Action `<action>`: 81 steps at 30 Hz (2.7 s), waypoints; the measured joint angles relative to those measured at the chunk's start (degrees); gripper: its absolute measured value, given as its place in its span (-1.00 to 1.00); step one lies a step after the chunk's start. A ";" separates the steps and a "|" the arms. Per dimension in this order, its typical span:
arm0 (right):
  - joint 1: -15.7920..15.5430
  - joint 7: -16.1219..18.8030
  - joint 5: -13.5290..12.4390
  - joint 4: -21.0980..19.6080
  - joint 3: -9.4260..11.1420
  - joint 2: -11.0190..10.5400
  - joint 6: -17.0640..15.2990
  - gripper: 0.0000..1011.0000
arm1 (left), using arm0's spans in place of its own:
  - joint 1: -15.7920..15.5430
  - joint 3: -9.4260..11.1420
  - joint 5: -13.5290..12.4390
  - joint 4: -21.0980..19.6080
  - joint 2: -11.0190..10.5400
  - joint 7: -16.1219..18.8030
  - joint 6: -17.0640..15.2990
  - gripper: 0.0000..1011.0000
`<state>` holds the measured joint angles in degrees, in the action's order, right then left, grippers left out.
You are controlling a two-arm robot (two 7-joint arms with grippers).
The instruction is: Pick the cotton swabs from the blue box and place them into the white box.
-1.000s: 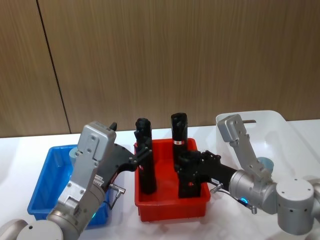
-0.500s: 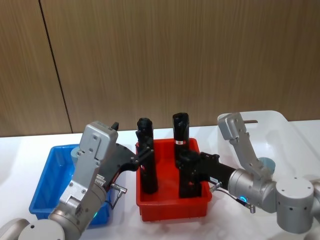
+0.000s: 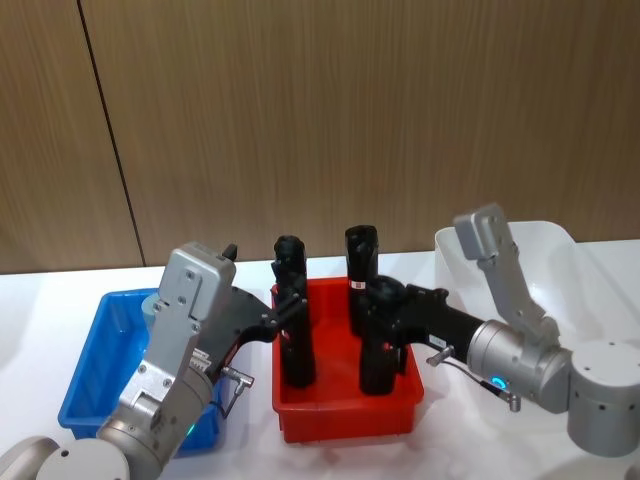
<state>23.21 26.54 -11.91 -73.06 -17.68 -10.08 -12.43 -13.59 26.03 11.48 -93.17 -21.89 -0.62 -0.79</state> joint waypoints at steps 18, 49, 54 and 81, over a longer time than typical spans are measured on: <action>-0.18 -2.53 -4.11 -8.25 3.45 -2.78 -0.27 -0.28 | 0.00 0.00 0.00 0.00 0.00 0.00 0.00 0.99; 5.97 -9.20 -3.14 0.69 8.31 -5.48 6.16 -0.29 | 0.00 0.00 0.00 0.00 0.00 0.00 0.00 0.99; 7.55 -9.82 -2.06 4.88 8.16 -5.03 7.36 -0.29 | 0.00 0.00 0.00 0.00 0.00 0.00 0.00 0.99; 11.03 -9.63 -0.03 14.80 6.98 -3.57 10.83 0.74 | 0.00 0.00 0.00 0.00 0.00 0.00 0.00 0.99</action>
<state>34.24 16.91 -11.94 -58.26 -10.71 -13.65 -1.60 -13.59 26.03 11.48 -93.18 -21.89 -0.62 -0.79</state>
